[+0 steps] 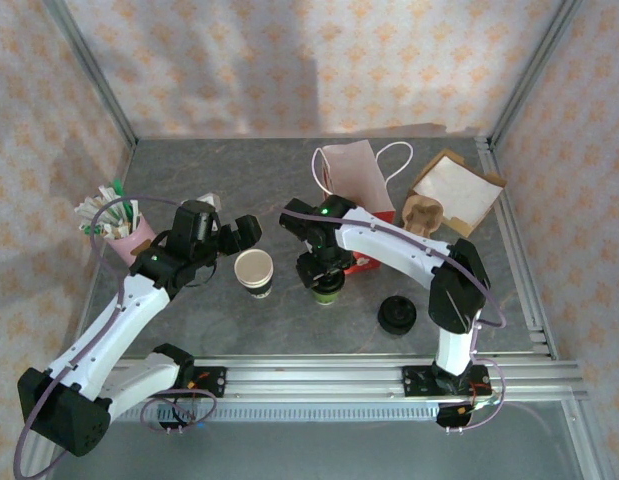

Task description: Pack the takeout coffee

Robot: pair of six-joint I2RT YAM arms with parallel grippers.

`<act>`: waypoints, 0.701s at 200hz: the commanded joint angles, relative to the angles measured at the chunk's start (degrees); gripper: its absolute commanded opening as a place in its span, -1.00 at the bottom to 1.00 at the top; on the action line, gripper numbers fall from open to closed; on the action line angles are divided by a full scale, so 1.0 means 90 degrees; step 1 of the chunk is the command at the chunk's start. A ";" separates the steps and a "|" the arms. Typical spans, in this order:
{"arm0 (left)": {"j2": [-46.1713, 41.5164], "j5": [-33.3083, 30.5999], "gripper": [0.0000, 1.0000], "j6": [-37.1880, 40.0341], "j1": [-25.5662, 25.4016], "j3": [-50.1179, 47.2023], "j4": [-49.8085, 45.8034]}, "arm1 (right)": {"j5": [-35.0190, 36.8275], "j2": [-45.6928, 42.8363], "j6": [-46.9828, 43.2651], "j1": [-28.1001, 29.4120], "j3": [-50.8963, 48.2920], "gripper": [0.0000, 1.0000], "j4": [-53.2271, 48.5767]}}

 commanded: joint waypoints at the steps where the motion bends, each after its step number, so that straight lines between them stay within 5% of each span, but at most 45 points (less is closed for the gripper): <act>1: -0.0060 0.0049 1.00 0.0066 0.0072 0.0063 0.0094 | 0.0062 0.0218 -0.0081 -0.0032 -0.0034 0.48 -0.0095; 140: -0.0048 0.0049 1.00 0.0065 0.0071 0.0024 0.0115 | 0.0134 0.0679 -0.0100 -0.0031 -0.0472 0.32 0.0022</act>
